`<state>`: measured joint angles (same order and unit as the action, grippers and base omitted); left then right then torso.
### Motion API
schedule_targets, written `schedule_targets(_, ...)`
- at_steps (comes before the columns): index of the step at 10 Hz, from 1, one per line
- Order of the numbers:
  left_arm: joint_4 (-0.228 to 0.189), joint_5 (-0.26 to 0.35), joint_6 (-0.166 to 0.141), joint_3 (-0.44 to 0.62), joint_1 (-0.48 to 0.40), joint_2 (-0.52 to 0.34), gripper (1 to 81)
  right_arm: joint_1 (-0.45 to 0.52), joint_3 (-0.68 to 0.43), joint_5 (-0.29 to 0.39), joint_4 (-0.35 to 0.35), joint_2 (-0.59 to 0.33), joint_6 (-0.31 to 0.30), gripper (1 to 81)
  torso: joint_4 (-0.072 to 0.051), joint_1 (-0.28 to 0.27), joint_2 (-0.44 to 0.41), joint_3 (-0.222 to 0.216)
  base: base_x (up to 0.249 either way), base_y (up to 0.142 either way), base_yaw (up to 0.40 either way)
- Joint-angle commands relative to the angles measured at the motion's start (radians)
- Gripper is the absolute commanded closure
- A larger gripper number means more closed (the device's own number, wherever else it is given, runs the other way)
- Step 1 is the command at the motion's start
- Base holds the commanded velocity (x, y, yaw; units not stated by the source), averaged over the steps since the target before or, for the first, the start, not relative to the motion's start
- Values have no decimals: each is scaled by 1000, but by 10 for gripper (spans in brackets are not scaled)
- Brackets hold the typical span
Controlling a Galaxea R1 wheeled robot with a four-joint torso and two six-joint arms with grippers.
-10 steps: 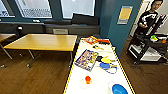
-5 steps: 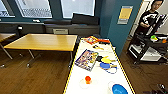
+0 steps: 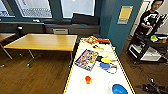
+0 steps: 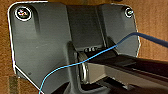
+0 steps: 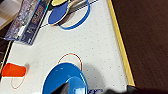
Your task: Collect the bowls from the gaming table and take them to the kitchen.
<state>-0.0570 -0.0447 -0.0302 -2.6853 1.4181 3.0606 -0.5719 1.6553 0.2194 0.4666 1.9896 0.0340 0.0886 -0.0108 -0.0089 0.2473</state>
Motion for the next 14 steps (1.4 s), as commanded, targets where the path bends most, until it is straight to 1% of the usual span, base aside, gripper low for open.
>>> schedule_targets(1, -3, 65, 0, 4, -24, 6, 10, 92, 76, 48, 15, 39, -3, 10, 0, 0, 0, 0, 0, 0, 0)
schedule_targets(3, -10, 65, 1, 4, -24, 8, 10, 86, 122, 46, 17, 79, -23, 10, 0, 0, 0, 0, 0, 0, 0)
schedule_targets(6, -9, 66, 1, 4, -24, 12, 10, 85, 204, 48, 18, 139, -26, 10, 0, 0, 0, 0, 0, 0, 0)
schedule_targets(8, -9, 68, 0, 4, -24, 12, 10, 77, 233, 46, 18, 175, -35, 10, 0, 0, 0, 0, 0, 0, 0)
schedule_targets(14, -7, 68, 0, 4, -24, 8, 10, 19, 360, 40, 20, 317, -40, 10, 0, 0, 1, 1, 0, 0, 0)
